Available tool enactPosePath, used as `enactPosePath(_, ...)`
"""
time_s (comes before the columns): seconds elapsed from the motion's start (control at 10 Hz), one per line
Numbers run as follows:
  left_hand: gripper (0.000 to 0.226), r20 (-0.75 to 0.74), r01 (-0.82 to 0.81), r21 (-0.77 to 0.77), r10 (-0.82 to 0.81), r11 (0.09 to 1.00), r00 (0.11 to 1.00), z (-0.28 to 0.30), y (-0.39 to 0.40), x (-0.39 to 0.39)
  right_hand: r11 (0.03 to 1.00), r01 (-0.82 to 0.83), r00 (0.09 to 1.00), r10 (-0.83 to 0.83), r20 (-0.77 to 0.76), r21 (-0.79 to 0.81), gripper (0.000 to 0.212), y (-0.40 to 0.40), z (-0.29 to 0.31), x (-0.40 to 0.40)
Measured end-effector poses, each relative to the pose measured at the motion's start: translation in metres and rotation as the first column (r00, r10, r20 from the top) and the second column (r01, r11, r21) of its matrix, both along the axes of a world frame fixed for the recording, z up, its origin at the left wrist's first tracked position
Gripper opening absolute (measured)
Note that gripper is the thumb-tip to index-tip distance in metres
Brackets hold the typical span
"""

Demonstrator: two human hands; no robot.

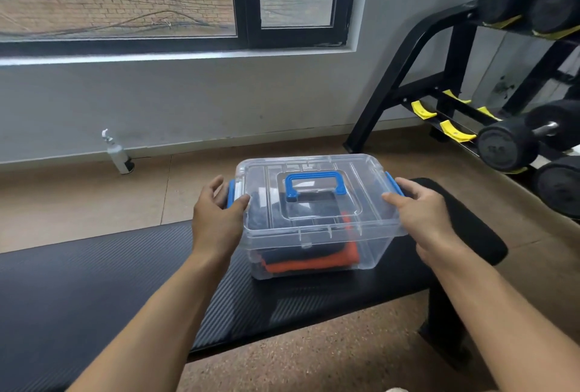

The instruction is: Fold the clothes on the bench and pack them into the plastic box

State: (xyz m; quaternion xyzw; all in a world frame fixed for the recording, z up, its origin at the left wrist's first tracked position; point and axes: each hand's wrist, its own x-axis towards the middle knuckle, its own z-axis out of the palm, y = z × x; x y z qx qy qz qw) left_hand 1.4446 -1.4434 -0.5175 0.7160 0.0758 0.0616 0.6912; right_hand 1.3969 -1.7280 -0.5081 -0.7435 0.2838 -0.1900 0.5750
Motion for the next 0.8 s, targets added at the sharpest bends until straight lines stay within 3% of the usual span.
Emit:
enactPosePath(0.2, 0.065, 0.054, 0.089, 0.111, -0.095, 0.99, 0.994, 0.0019, -0.0031, -0.0065, 0.993, -0.008, 1.0, 0.008, 0.0, -0.116, 0.054, 0.0055, 0.0003, -0.0054)
enactPosePath(0.4, 0.059, 0.072, 0.102, 0.115, -0.111, 0.988, 0.991, 0.003, -0.0049, -0.0094, 0.965, -0.043, 0.999, 0.034, -0.038, -0.26, 0.052, 0.0096, 0.0013, -0.0089)
enactPosePath(0.8, 0.062, 0.08, 0.048, 0.112, -0.057, 0.992, 0.995, 0.0043, -0.0016, -0.0086, 0.973, -0.019, 1.0, 0.017, -0.008, -0.23, 0.052, 0.0097, 0.0043, -0.0068)
